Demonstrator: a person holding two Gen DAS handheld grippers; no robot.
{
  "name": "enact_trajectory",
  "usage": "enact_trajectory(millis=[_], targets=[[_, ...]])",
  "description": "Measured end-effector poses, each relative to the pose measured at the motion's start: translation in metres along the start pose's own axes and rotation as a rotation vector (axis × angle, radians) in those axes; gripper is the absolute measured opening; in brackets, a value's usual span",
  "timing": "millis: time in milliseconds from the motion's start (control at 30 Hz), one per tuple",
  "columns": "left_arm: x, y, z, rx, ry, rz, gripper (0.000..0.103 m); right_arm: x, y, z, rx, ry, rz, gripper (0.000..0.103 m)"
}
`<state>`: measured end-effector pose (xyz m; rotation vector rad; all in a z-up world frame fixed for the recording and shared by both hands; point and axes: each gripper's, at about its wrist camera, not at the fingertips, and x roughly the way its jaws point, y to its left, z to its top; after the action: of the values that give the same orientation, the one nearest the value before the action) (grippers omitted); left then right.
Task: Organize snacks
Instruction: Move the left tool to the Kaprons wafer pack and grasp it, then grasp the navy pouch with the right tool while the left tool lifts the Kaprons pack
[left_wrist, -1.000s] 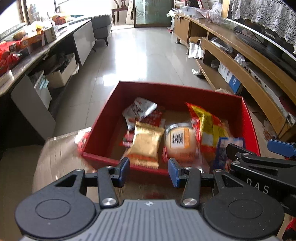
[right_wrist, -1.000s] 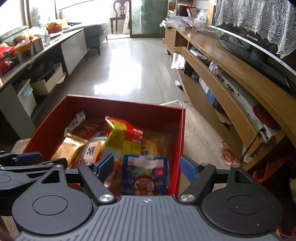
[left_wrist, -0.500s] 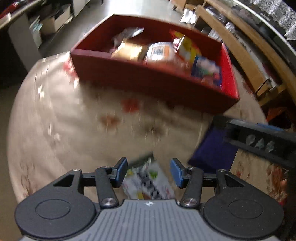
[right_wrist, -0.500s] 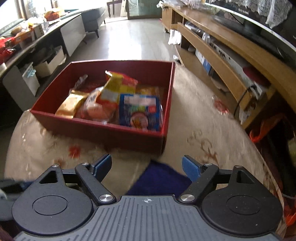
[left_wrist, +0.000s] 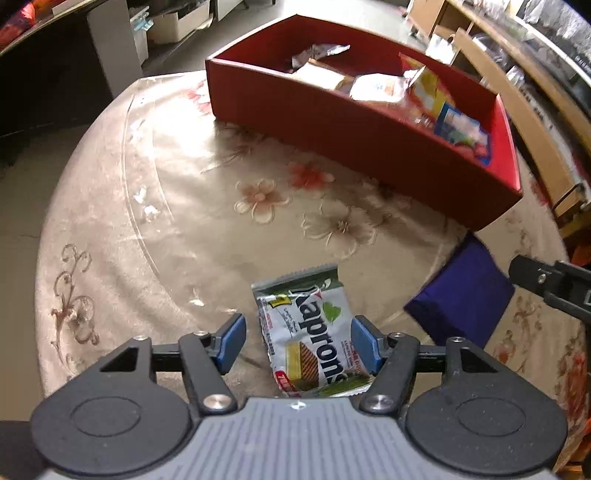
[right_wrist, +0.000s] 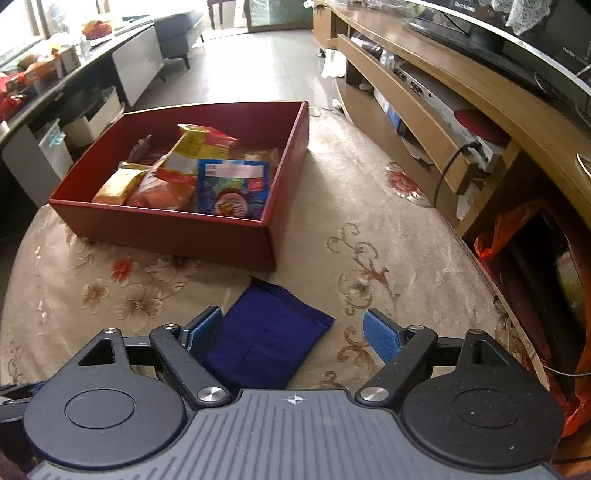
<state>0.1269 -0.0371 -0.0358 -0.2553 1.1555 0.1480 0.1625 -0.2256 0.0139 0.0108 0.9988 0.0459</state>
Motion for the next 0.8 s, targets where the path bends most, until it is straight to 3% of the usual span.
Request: enact_trajectory(millis=[133,267,567,800], targets=[[0.009,-0.012,-0.002,-0.026,0.026,-0.014,0.067,0.001,0.003,-0.002,-0.022,0.005,0.015,0.088],[0.010,-0.018,-0.010,0.032,0.007,0.025,0.060,0.001,0.003,-0.005,-0.038,0.013,0.017,0.088],[-0.002,0.010,-0.004,0.126,-0.009,0.058,0.057,0.020,-0.010,-0.007,0.042,0.086,0.037,0.088],[-0.001,0.019,0.003,0.099,0.016,-0.031,0.057,0.044,0.007,-0.009,0.120,0.149,0.065,0.088]])
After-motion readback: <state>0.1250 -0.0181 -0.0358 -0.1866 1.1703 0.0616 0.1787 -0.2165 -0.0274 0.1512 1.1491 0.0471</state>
